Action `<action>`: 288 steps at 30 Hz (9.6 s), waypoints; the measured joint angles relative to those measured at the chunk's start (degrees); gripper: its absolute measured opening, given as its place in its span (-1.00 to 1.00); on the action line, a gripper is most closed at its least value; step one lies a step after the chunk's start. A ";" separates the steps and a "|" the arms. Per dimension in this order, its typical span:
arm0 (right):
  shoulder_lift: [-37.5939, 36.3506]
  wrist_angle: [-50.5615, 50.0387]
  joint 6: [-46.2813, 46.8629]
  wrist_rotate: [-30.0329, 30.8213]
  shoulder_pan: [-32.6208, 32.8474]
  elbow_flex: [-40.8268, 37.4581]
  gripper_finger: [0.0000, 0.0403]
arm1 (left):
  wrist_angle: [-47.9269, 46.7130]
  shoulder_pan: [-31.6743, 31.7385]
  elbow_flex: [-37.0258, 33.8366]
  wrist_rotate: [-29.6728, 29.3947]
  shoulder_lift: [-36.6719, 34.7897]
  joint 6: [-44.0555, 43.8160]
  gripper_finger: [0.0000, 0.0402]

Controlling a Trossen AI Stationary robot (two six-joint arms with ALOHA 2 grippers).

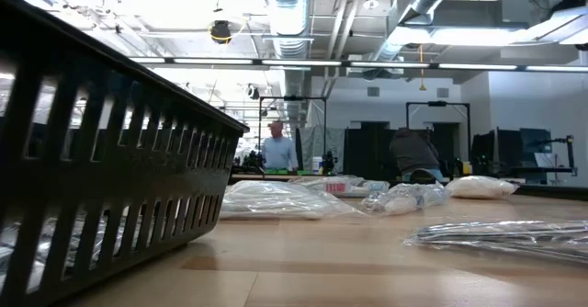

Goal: Pick & Place Travel size toiletries
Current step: Put the cotton pack into the left black bin, then put the black hair comb into the left red bin

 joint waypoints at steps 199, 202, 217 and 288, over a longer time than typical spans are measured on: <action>-10.67 -129.45 114.51 -47.91 -39.60 -0.35 0.40 | 62.37 12.62 -27.34 -41.91 -21.88 46.94 -0.50; -16.61 -129.19 118.94 -40.80 -35.15 -1.36 0.40 | 60.72 16.28 -27.41 -35.10 -19.12 44.37 -0.57; -24.53 -128.07 134.57 -25.89 -16.22 -7.53 0.40 | 60.48 19.73 -21.09 -33.15 4.92 44.44 -0.99; -14.93 -130.55 136.02 -24.00 -18.53 -7.92 0.40 | 45.37 44.83 6.55 -41.82 35.26 20.16 -0.99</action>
